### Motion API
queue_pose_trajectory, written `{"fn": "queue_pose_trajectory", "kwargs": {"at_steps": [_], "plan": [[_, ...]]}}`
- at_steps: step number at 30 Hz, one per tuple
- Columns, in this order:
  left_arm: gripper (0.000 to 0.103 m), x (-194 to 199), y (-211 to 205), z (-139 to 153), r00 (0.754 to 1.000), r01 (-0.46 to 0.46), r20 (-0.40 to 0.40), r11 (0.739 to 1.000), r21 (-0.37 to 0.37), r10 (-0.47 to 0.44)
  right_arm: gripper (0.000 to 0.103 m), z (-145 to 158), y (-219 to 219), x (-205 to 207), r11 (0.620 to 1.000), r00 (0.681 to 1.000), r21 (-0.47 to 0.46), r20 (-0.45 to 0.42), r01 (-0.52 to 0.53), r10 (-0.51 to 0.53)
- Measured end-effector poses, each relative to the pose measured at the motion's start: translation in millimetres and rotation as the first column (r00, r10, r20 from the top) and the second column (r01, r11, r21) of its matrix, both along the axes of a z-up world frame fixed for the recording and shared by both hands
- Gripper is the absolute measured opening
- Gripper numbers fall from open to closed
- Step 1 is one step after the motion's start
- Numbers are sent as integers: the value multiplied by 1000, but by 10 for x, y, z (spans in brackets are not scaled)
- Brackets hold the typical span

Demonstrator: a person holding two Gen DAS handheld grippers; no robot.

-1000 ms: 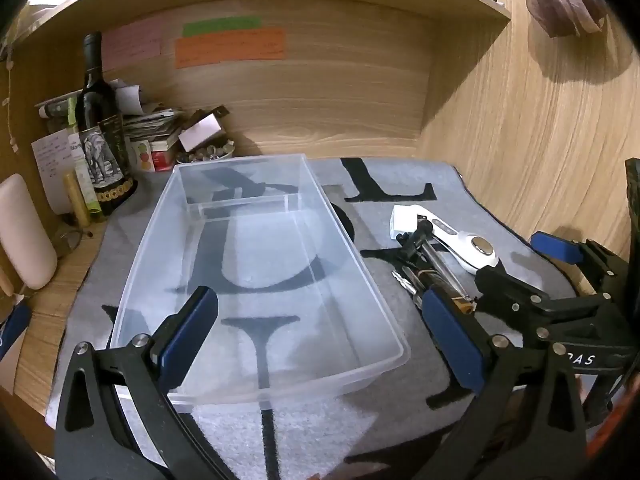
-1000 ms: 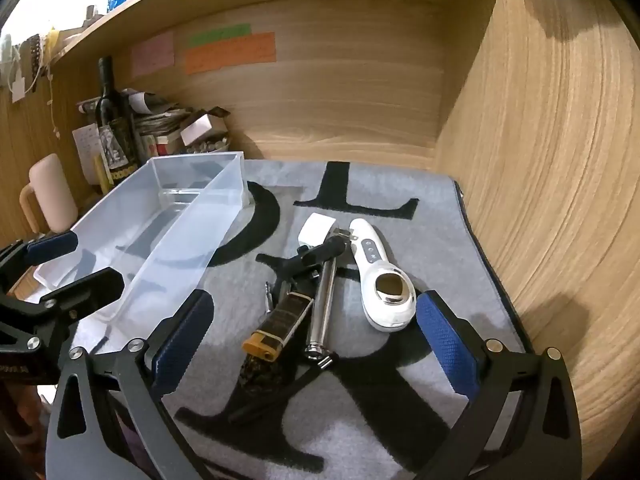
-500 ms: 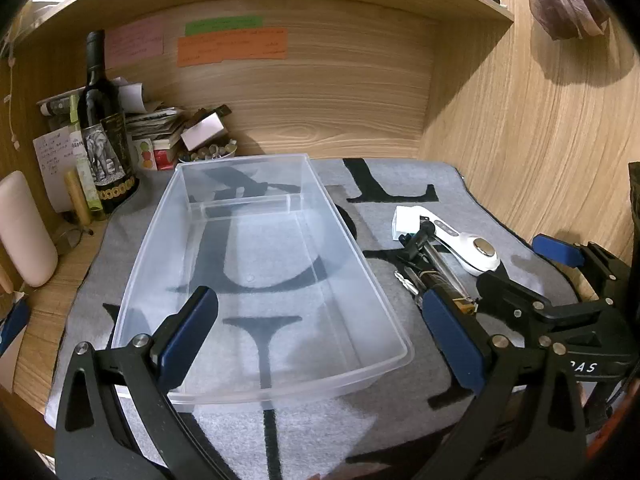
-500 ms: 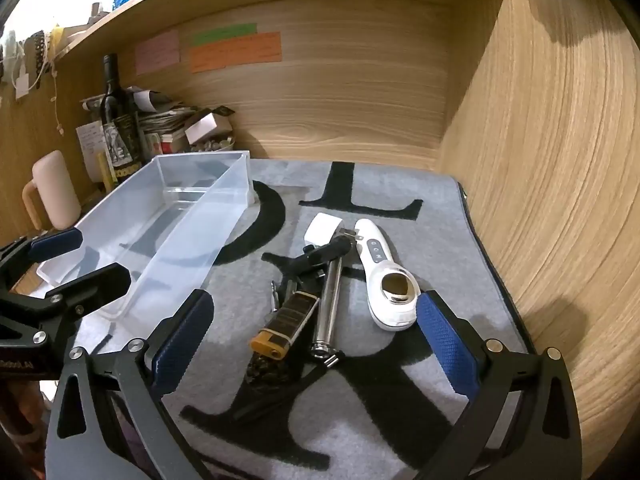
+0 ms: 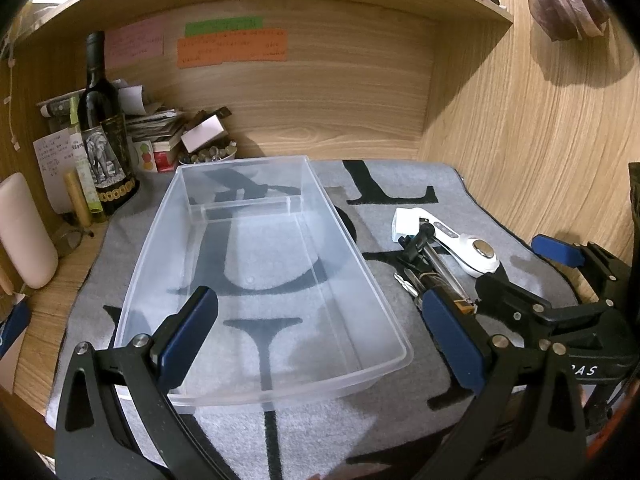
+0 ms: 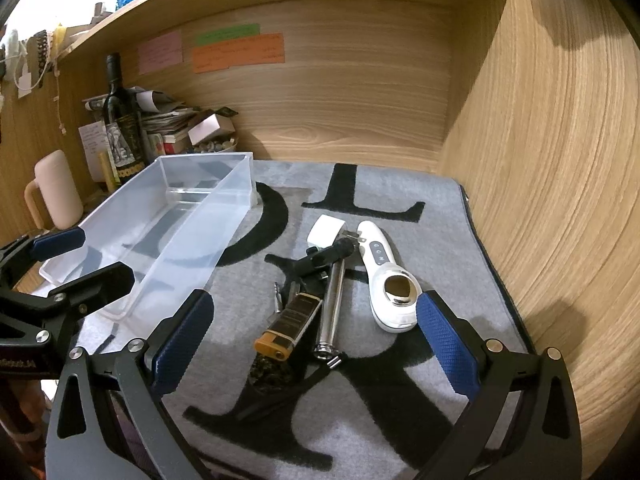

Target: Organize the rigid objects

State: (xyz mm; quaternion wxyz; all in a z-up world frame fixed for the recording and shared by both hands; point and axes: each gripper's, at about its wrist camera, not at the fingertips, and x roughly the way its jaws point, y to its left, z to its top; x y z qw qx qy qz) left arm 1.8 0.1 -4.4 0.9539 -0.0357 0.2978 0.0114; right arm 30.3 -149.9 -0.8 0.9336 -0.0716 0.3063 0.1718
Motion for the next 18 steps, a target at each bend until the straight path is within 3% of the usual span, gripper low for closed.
{"fn": "queue_pose_trajectory", "kwargs": {"at_steps": [18], "plan": [[103, -4, 10, 16, 1000, 1, 1, 1000, 2, -1, 101, 16, 11, -19, 1000, 1000, -2, 4, -3, 3]]}}
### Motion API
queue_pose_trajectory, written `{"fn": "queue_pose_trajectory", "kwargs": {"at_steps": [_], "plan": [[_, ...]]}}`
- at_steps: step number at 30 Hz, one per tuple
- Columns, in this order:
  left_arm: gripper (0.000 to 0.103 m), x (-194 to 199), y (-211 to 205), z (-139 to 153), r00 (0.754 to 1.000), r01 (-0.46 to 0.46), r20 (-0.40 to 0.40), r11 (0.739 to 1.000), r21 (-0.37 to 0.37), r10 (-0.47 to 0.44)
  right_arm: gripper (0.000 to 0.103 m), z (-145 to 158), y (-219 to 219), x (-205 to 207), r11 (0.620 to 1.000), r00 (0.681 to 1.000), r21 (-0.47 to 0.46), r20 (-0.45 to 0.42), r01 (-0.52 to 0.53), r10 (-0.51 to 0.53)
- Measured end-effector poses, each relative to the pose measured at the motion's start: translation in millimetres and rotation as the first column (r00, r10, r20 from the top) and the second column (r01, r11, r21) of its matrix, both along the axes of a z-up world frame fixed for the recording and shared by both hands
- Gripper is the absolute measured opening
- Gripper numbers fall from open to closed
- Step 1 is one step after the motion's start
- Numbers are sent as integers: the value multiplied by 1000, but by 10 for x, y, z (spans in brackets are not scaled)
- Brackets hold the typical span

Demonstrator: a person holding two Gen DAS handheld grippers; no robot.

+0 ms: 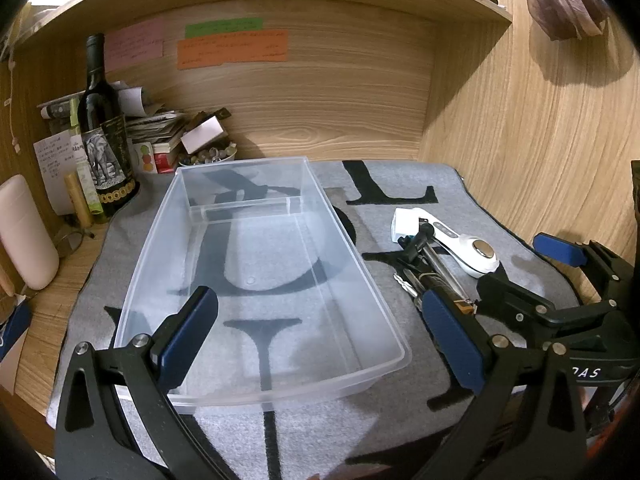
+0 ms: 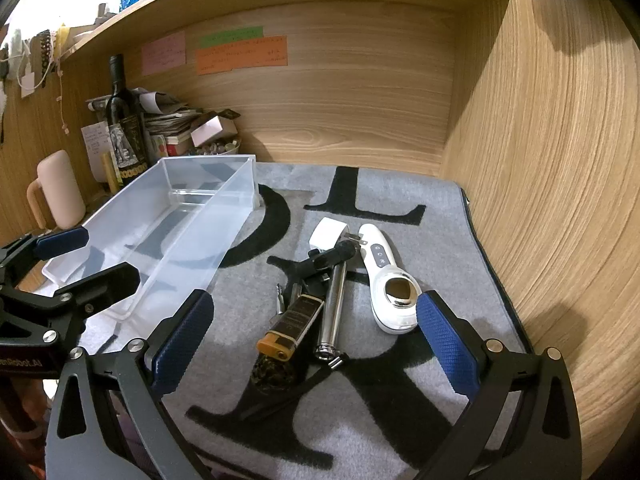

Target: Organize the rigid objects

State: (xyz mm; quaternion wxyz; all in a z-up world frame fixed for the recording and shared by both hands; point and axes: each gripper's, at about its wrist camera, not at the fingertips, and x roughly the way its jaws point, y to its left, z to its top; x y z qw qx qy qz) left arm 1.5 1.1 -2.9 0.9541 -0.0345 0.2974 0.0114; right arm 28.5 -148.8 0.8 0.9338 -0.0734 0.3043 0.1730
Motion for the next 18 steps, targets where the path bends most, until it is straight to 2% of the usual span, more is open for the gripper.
{"fn": "queue_pose_trajectory", "kwargs": {"at_steps": [18], "plan": [[103, 4, -31, 5, 1000, 1, -3, 1000, -3, -1, 101, 1, 6, -13, 1000, 1000, -2, 3, -1, 1]]}}
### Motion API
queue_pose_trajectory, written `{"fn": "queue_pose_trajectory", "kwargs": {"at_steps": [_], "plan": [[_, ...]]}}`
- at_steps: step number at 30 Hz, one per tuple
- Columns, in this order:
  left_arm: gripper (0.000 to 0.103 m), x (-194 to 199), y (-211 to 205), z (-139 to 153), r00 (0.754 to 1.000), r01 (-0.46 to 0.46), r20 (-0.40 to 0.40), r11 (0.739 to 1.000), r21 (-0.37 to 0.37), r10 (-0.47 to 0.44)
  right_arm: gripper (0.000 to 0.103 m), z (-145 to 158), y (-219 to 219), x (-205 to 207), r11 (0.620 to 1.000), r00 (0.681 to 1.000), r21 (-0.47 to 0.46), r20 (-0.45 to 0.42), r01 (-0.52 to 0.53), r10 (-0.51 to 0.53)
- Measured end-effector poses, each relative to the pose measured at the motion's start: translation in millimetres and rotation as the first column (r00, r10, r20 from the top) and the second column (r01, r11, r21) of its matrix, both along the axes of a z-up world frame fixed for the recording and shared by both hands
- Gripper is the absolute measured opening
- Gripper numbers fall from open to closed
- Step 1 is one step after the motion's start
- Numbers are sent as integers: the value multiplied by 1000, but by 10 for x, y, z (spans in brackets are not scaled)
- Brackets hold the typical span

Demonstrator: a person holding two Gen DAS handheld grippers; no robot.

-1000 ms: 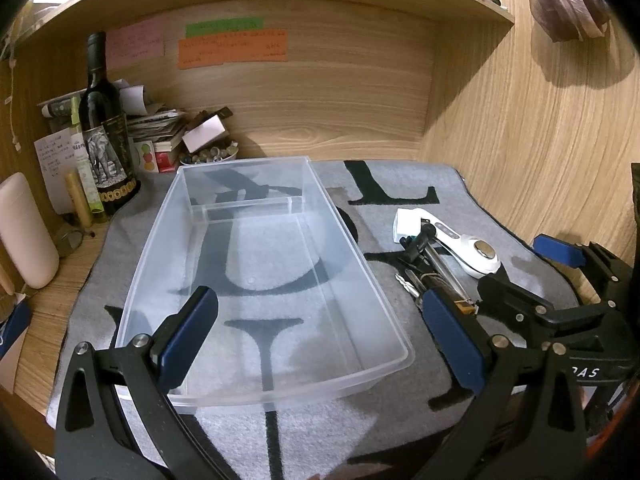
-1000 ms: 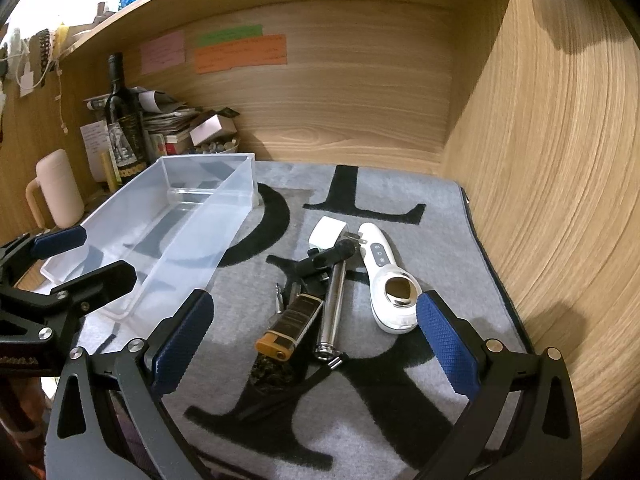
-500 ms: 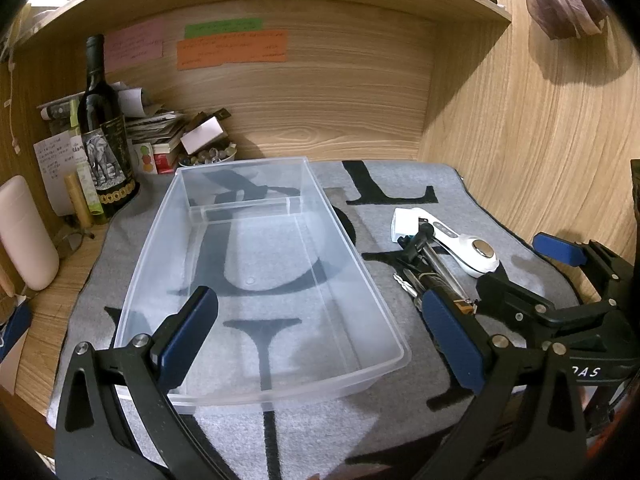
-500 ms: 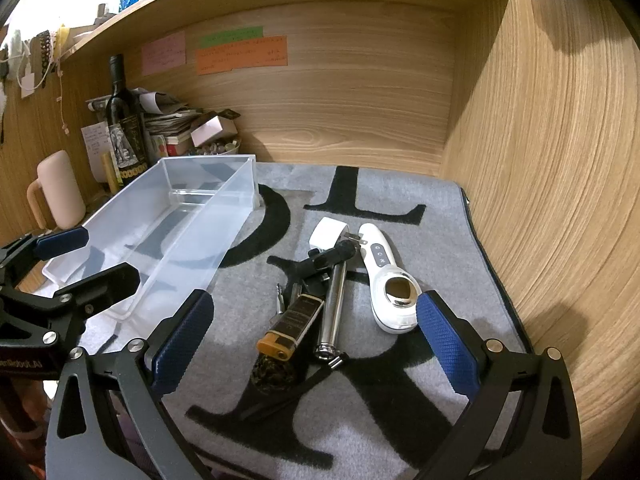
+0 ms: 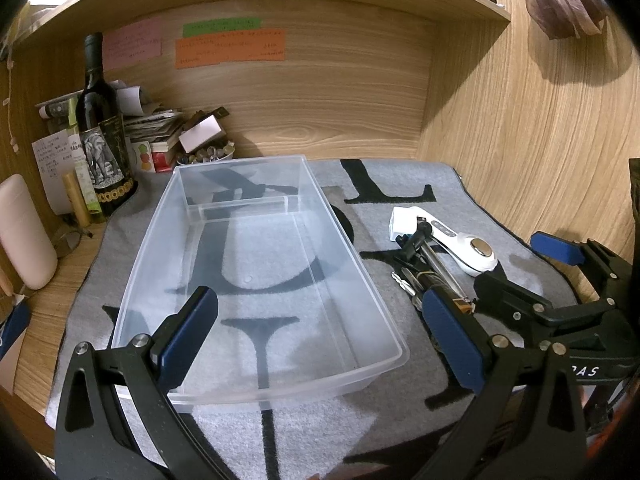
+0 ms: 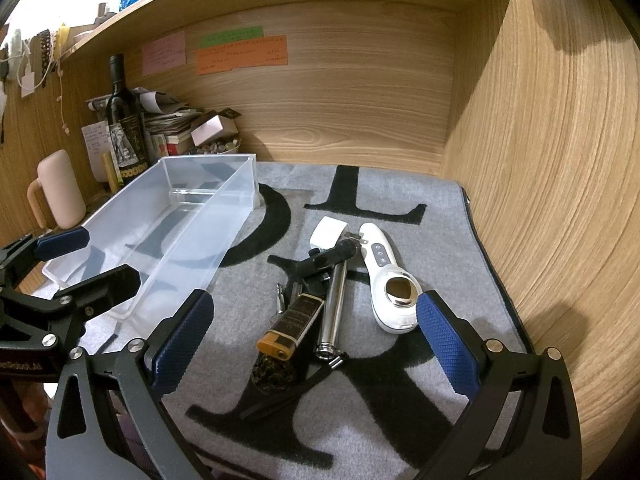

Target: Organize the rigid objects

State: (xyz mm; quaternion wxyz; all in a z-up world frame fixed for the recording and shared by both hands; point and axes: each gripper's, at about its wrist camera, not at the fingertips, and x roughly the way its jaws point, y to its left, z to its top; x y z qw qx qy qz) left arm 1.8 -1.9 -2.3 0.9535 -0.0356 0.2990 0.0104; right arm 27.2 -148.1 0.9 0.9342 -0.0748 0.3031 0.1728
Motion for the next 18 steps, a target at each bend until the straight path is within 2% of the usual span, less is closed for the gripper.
{"fn": "queue_pose_trajectory", "kwargs": {"at_steps": [18], "plan": [[103, -6, -8, 18, 1000, 8, 9, 1000, 7, -8, 101, 18, 30, 15, 1000, 1000, -8, 3, -1, 1]]}}
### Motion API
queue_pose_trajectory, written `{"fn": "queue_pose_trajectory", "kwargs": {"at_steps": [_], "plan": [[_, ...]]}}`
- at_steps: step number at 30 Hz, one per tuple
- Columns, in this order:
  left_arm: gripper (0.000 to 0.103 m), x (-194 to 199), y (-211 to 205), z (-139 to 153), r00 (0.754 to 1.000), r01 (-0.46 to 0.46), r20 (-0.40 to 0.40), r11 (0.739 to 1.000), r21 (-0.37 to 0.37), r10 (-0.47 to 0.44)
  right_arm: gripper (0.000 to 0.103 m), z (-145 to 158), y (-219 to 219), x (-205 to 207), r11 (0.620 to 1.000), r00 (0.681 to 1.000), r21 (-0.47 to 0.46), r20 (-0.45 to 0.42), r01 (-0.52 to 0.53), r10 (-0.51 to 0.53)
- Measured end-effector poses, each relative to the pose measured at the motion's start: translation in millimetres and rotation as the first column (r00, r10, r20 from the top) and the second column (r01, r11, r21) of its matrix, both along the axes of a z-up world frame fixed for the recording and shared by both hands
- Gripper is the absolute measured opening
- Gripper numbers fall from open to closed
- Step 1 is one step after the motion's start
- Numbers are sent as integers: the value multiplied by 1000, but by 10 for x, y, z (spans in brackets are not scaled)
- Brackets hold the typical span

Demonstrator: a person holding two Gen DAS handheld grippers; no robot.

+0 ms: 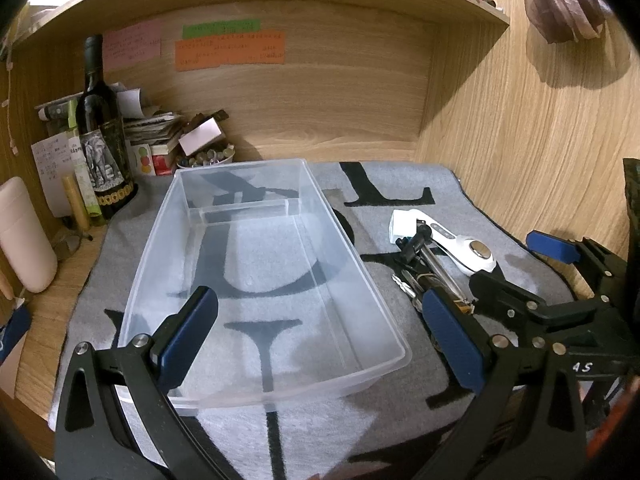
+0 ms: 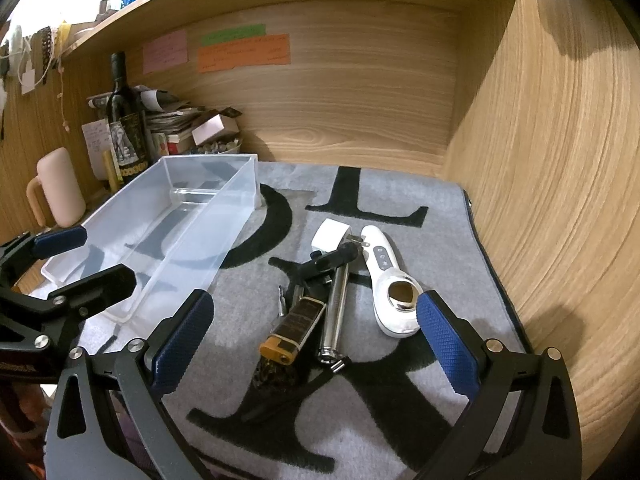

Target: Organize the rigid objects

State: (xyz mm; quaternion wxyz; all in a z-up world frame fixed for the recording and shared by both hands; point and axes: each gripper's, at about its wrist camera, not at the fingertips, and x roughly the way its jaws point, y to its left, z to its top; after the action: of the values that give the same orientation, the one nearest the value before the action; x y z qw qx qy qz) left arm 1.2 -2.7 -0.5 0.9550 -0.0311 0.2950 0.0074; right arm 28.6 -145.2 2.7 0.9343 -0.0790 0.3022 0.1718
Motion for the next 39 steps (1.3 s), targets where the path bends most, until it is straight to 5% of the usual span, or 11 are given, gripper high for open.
{"fn": "queue_pose_trajectory", "kwargs": {"at_steps": [6, 16, 19, 28, 36, 39], "plan": [[103, -16, 139, 118, 1000, -6, 20, 999, 35, 6, 101, 52, 0, 91, 1000, 1000, 4, 13, 20, -21], [102, 145, 829, 200, 995, -73, -76, 997, -19, 71, 101, 118, -131, 302, 993, 992, -23, 39, 119, -118], [84, 191, 1032, 181, 988, -106, -117, 994, -4, 105, 101, 78, -202, 404, 989, 990, -40, 14, 142, -141], [70, 349, 1380, -52, 961, -126, -248, 992, 6, 123, 94, -100, -395, 625, 979, 979, -76, -57, 191, -196], [38, 504, 1395, -274, 935, -74, -353, 995, -67, 46, 84, -265, -475, 798, 976, 968, -93, -142, 196, -208], [34, 542, 1405, -339, 926, -66, -377, 993, -98, 24, 83, -360, -484, 853, 976, 961, -98, -178, 196, -211]]}}
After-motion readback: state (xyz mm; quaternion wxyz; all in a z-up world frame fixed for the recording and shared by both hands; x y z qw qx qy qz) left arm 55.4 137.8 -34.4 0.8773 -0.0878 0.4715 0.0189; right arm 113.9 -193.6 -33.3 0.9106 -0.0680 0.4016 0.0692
